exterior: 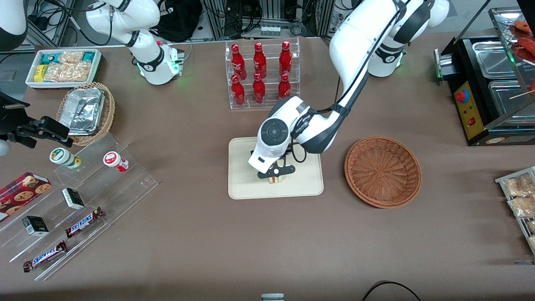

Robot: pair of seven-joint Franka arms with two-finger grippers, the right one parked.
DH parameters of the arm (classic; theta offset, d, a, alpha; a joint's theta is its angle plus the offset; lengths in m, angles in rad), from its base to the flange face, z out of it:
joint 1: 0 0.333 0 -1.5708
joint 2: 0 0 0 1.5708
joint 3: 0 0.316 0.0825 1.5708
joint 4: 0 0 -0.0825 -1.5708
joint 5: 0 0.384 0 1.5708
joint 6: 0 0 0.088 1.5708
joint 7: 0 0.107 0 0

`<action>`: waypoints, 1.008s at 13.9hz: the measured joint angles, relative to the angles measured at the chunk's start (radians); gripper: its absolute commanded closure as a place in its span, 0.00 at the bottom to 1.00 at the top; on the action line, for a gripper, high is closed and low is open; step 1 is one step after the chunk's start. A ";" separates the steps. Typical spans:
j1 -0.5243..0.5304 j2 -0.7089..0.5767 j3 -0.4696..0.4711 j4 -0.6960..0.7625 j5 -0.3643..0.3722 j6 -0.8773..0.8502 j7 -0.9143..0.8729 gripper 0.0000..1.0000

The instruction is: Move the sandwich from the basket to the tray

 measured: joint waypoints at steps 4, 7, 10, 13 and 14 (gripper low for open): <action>0.018 -0.109 0.014 0.005 0.002 -0.139 0.000 0.00; 0.070 -0.166 0.018 -0.001 0.010 -0.249 0.080 0.00; 0.089 -0.211 0.056 -0.056 0.036 -0.263 0.129 0.00; 0.101 -0.244 0.118 -0.105 0.059 -0.286 0.149 0.00; 0.103 -0.260 0.141 -0.123 0.059 -0.290 0.166 0.00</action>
